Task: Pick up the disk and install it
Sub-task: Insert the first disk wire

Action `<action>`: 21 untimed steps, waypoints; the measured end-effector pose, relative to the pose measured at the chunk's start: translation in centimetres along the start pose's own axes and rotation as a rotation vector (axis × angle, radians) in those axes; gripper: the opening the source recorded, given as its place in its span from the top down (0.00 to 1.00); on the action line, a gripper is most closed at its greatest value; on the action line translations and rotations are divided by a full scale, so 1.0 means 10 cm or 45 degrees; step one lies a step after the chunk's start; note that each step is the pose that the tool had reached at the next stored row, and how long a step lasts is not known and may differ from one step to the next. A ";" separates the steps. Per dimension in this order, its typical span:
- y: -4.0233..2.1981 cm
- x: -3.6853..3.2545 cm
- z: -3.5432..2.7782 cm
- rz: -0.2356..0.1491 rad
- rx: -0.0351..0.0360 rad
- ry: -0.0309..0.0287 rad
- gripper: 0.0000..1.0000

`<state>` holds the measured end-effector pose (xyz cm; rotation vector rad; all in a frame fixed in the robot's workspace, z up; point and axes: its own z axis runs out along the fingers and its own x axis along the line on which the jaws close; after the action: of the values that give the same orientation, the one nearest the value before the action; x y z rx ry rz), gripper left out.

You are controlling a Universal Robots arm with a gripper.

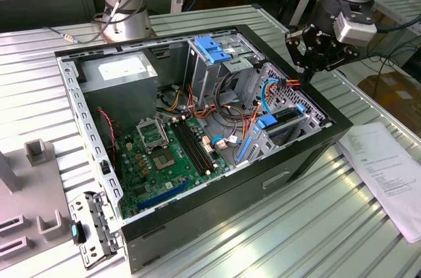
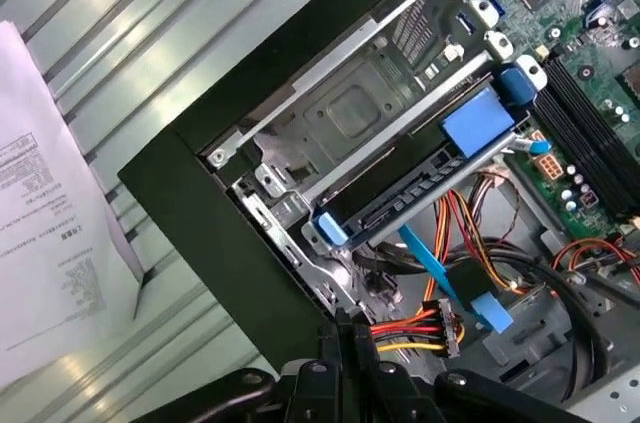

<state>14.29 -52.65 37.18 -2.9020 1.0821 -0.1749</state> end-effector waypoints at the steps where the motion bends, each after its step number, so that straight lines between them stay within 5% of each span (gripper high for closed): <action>1: 0.000 -0.001 0.002 0.040 -0.0038 0.0032 0.84; 9: 0.002 -0.003 0.022 0.325 -0.0302 0.0251 0.84; 12: 0.081 -0.094 0.012 0.336 -0.0313 0.0260 0.84; 21: 0.094 -0.110 0.037 0.575 -0.0531 0.0442 0.84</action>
<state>12.90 -52.65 36.64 -2.6051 1.7225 -0.1857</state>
